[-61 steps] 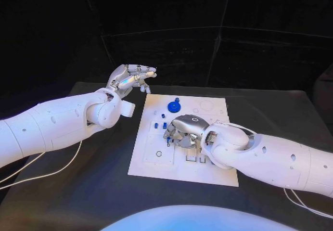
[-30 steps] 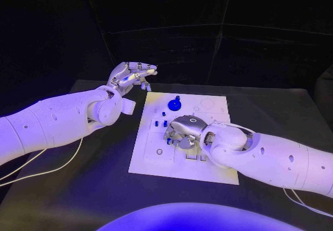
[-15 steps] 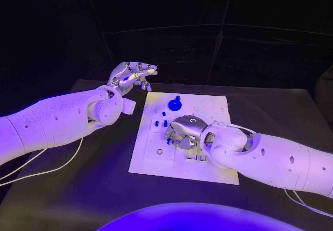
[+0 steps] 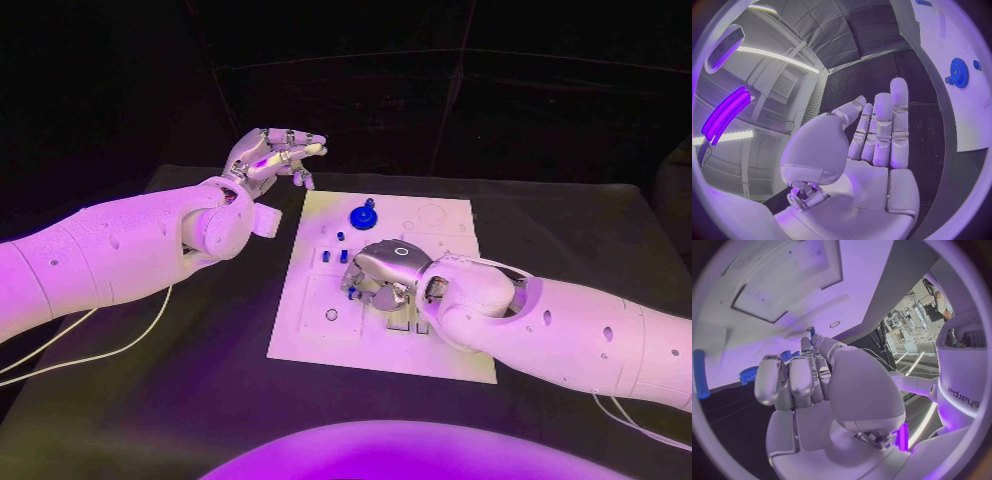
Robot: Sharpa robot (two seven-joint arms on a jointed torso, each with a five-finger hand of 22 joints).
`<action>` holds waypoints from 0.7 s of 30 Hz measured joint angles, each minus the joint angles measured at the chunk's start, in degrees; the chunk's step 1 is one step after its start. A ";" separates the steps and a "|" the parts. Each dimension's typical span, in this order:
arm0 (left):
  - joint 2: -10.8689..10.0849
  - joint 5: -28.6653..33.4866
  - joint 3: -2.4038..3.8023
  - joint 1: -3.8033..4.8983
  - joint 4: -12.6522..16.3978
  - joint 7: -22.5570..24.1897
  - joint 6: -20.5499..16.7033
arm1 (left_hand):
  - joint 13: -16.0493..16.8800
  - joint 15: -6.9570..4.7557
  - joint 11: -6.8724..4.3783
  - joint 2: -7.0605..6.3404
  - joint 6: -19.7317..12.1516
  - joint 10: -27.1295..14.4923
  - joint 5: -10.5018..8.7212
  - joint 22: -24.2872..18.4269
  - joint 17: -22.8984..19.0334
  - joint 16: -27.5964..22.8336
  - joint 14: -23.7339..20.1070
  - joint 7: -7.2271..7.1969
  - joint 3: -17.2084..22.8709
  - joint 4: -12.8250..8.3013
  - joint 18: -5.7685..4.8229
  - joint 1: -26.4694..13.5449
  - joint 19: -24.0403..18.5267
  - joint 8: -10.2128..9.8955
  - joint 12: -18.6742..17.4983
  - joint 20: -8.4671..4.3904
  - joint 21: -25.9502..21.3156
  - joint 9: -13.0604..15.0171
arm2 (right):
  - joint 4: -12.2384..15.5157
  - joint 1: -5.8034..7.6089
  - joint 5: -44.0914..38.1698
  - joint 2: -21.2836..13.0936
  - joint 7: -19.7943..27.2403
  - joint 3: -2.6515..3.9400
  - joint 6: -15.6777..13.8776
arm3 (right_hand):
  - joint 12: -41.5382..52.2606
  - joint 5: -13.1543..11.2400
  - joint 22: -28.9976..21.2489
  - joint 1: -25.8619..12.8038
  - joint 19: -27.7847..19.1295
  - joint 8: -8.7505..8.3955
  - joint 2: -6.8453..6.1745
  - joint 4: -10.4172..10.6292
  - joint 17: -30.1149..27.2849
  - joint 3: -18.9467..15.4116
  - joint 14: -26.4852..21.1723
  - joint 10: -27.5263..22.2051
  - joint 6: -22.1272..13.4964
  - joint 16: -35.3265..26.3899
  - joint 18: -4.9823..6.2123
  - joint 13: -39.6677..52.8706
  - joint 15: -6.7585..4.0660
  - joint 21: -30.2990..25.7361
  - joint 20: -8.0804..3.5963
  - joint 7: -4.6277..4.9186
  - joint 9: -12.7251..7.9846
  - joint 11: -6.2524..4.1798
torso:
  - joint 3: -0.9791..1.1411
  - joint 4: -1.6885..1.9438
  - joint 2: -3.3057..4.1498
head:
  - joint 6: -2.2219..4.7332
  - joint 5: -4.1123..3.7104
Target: Assemble the parts on the task board
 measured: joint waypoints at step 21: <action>0.07 0.01 0.00 0.00 -0.09 -0.10 0.07 | 0.00 0.00 0.00 0.00 0.00 0.00 0.00 0.02 0.01 0.00 0.00 0.00 0.00 0.00 0.00 0.00 0.00 0.00 0.00 0.00 0.00 0.00 | 0.13 -0.03 -1.77 0.00 -0.77 -0.02 -0.13 | 0.00 0.19 0.01 -0.05 0.00 0.00 -0.05 0.00 0.00 0.00 0.00 0.00 -0.03 0.00 0.00 0.00 0.00 0.00 0.00 -0.03 0.00 0.00 | -0.02 0.00 -0.01 | -0.11 -0.01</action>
